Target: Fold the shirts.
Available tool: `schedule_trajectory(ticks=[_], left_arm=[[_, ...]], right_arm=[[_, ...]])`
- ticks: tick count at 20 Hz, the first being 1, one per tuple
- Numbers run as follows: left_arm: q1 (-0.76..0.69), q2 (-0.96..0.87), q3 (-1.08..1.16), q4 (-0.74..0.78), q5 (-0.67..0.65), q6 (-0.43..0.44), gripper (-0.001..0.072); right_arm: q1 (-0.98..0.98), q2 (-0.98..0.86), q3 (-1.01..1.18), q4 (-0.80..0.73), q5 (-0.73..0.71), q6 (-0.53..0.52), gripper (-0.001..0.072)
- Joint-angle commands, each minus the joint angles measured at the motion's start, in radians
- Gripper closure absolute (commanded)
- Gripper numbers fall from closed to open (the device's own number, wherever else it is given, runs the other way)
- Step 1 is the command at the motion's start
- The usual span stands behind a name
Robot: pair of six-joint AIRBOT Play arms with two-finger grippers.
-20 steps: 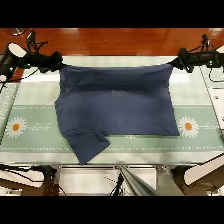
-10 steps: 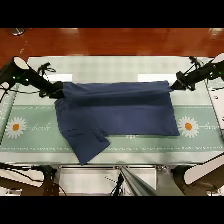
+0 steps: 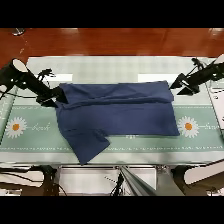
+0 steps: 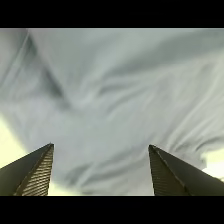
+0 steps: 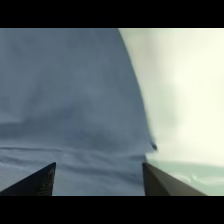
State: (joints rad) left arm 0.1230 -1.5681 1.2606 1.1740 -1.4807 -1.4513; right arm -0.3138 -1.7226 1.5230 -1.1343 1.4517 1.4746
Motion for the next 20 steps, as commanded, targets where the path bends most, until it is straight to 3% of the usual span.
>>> schedule_trajectory(ticks=[1, 4, 9, 13, 20], left_arm=[[0.025, 0.153, -0.167, 0.050, 0.032, 0.007, 0.0004], [0.131, 0.313, -0.412, 0.049, 0.084, 0.030, 0.0004], [0.332, 0.542, -0.710, -0.100, 0.186, 0.030, 0.0004], [0.307, 0.589, -0.796, -0.199, 0.233, 0.044, 0.0004], [0.130, 0.589, -0.923, -0.330, 0.330, 0.071, 0.0005]], right_arm=[[-0.037, 0.208, -0.187, -0.050, -0.110, -0.013, 0.0089], [-0.049, 0.455, -0.513, -0.002, -0.262, -0.057, 0.0090], [-0.046, 0.742, -0.835, 0.272, -0.368, -0.140, 0.0089], [-0.046, 0.787, -0.863, 0.315, -0.362, -0.152, 0.0090], [-0.046, 0.786, -0.863, 0.318, -0.350, -0.140, 0.0089]])
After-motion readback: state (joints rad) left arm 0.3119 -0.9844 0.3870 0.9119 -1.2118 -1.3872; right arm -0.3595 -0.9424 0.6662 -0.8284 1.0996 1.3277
